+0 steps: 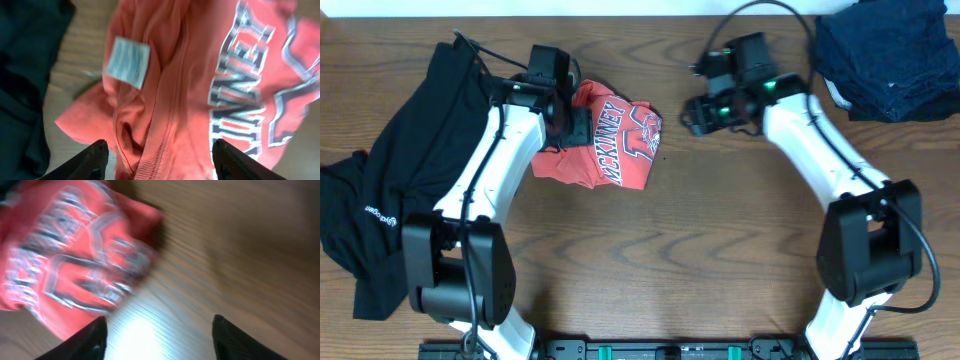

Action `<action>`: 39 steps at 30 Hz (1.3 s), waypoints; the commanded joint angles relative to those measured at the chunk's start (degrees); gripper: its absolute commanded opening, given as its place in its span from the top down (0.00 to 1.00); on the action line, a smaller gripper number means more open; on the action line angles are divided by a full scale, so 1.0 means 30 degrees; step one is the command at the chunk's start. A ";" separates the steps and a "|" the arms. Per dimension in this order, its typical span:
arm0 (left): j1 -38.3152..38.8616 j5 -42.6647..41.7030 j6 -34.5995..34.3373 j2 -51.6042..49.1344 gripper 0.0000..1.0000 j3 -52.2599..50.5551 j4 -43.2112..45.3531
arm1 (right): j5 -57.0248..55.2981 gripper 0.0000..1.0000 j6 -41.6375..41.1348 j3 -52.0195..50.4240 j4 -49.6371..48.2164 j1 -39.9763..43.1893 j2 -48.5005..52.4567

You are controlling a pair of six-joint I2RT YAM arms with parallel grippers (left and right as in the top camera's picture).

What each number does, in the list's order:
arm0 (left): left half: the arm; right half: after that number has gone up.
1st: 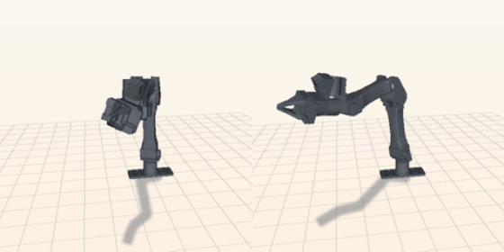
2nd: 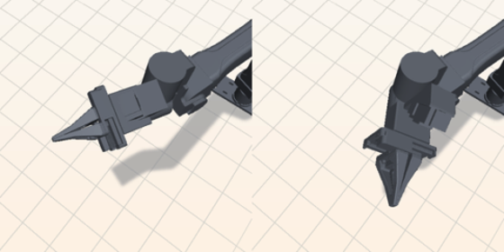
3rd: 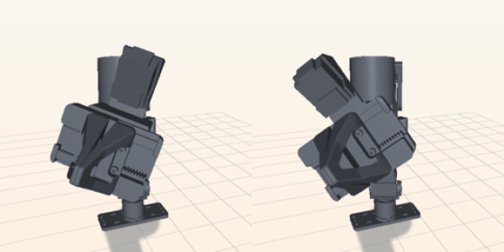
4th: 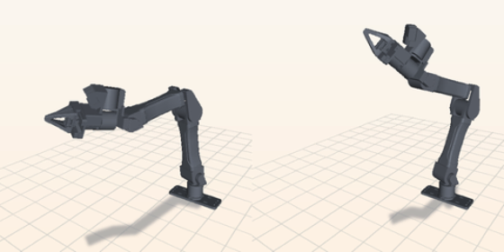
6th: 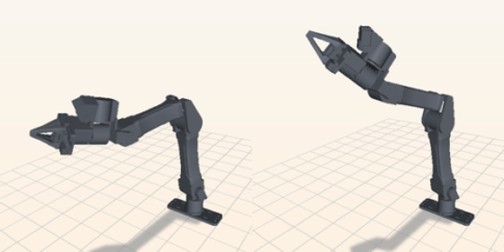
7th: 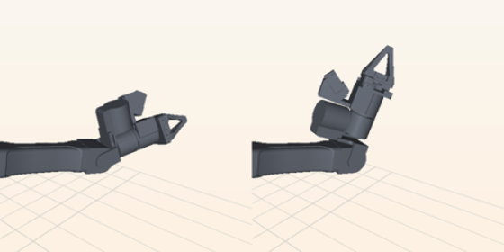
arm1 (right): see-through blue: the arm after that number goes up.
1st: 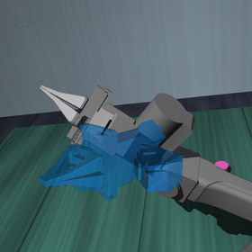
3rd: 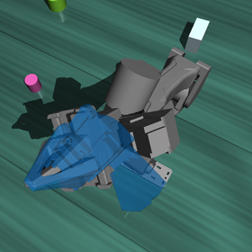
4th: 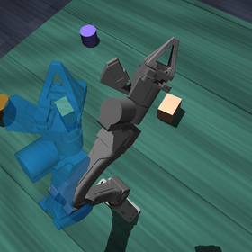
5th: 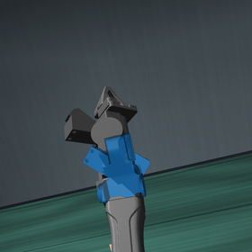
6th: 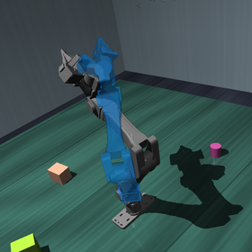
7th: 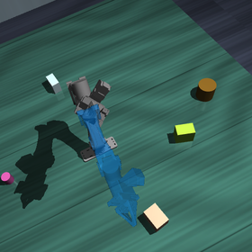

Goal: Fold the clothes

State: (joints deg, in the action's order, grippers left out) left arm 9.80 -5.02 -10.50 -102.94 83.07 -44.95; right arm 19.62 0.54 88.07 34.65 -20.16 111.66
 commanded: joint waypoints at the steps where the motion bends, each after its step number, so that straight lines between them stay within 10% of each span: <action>1: -0.0182 0.1253 -0.1370 0.1909 0.30 0.0896 0.0146 | 0.0612 0.26 0.1290 0.0087 -0.0969 -0.1603 0.0962; 20: -0.2994 0.3541 -0.6324 0.3235 0.28 0.0882 -0.0510 | -0.2798 0.10 0.4495 0.0087 -0.1494 -0.3446 0.6215; 39: -0.3024 0.3330 -0.6550 0.2907 0.28 -0.0117 -0.0780 | -0.0539 0.07 0.3220 0.1100 0.1319 0.3439 0.5850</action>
State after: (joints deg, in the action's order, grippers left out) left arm 0.75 4.71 -29.39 -93.54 82.96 -47.40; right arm 16.64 9.13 92.07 36.03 -11.90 126.65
